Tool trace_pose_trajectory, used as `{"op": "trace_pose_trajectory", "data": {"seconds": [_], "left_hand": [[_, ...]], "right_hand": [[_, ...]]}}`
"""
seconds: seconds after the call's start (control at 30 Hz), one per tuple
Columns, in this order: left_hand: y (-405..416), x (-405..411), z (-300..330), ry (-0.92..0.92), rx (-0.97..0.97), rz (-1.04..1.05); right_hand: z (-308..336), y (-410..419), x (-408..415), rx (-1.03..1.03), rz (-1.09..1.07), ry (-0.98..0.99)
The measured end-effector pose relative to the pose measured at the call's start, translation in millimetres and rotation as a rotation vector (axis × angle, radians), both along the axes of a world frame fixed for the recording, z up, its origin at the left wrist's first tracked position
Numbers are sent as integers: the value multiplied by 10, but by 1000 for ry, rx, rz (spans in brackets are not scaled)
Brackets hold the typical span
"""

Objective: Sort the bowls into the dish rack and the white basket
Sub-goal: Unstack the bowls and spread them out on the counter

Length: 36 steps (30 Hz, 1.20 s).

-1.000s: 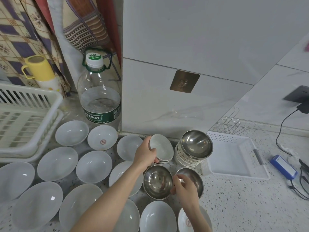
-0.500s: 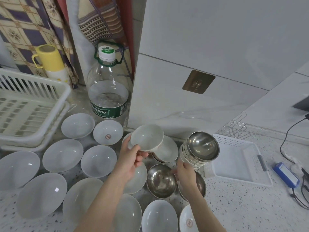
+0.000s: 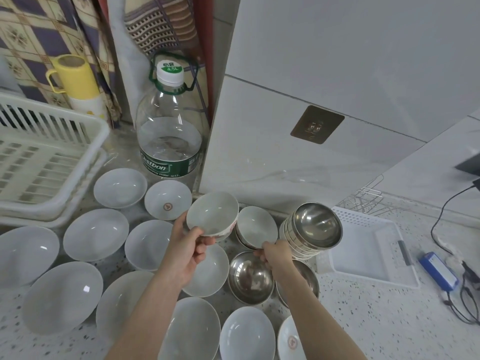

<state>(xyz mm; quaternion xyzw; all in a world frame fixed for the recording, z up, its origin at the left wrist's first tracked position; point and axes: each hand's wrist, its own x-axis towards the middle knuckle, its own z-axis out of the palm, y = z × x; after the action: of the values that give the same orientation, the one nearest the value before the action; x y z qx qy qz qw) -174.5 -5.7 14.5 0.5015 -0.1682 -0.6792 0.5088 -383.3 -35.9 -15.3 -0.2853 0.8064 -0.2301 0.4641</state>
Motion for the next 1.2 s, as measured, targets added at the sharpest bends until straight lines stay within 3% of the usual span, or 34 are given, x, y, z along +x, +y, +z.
{"op": "trace_pose_trajectory", "data": {"seconds": [0.33,0.53,0.97,1.2], "left_hand": [[122,-15,48,-35,-28,52],[294,-85,81,-19,-35,82],[744,-712,-65,39,-87,77],[1031,-1514,-99,111,-91,159]], "right_hand": [[136,108,54,-177,40,89],[278,392,42,-282,175,152],[426,1137,-684,-381,95,-159],[517,1374,-1585,-418,267,-185]]}}
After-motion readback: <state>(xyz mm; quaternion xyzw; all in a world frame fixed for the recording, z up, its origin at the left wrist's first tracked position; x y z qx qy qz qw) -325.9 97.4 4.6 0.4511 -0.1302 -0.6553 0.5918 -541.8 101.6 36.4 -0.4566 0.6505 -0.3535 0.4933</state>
